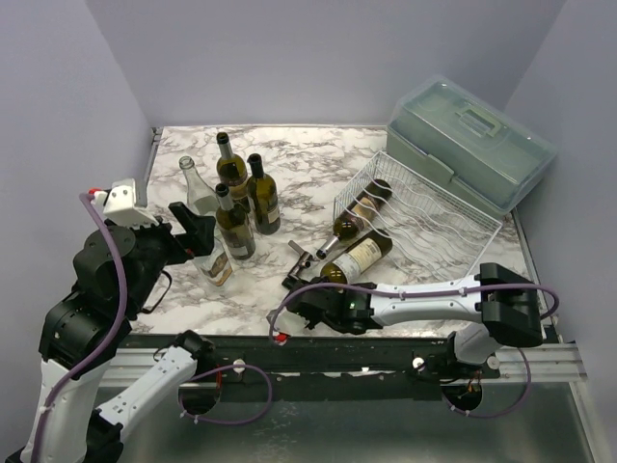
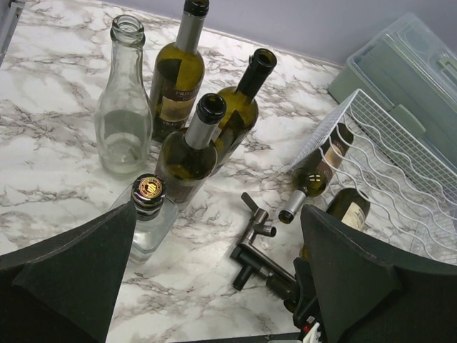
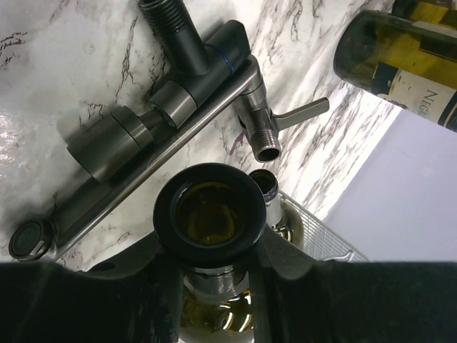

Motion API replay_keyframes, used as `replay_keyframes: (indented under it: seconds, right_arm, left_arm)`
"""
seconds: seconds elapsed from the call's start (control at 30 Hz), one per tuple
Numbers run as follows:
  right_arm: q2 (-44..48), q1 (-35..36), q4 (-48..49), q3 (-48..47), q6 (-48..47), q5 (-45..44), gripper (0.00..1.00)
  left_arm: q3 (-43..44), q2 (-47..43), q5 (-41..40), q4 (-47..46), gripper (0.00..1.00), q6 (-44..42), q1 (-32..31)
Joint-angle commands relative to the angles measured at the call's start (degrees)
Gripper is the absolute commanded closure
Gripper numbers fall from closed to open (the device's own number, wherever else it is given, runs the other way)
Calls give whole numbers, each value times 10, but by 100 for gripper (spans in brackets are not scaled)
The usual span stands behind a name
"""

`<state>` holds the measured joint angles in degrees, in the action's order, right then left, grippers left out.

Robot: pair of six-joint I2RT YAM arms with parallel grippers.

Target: Put the wine bottle on the wine rack

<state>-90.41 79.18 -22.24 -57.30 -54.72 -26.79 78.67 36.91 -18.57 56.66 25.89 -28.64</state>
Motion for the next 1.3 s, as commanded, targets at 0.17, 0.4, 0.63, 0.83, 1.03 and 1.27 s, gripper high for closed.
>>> replay_keyframes:
  seconds: [0.17,0.4,0.63,0.83,1.03,1.27]
  right_arm:
    - [-14,-18,34,15,-76,-80,100]
    - [-10,-38,110,77,-116,-96,100]
    - [-1,-64,212,136,-175,-110,100]
    - [18,-109,223,164,-218,-76,99]
    - [23,-145,246,167,-249,-57,100]
    - [21,-166,233,163,-283,-28,100]
  left_arm:
    - [-20,-36,9,-3,1,-5,-3]
    - [-21,-47,10,-2,1,-14,-3]
    - [-39,-62,41,-19,1,-9,-3]
    - [-53,-74,64,-25,1,-14,-3]
    - [-57,-78,74,-24,1,-28,-3]
    - [-70,-88,76,-25,1,-30,-3]
